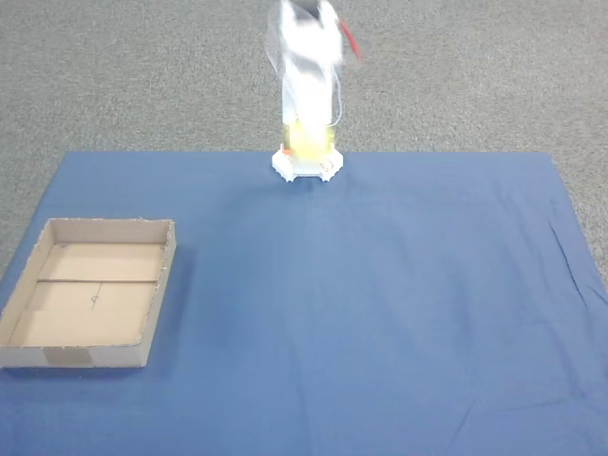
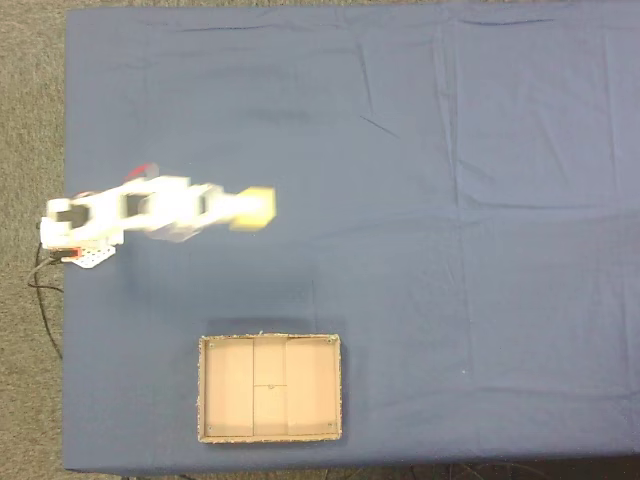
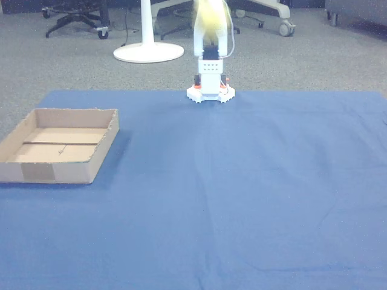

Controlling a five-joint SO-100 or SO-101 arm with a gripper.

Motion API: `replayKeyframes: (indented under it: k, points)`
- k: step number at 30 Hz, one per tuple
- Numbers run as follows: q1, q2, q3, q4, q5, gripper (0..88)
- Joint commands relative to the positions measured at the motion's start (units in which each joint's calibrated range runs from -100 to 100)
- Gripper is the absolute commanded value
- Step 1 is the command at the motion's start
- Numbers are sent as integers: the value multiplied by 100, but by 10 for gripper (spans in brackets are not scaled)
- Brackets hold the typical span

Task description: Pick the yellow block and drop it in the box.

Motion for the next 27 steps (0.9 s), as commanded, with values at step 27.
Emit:
replayKeyframes:
  k: [27]
  points:
    - [4093, 6278, -3532, -1022, 1128, 254]
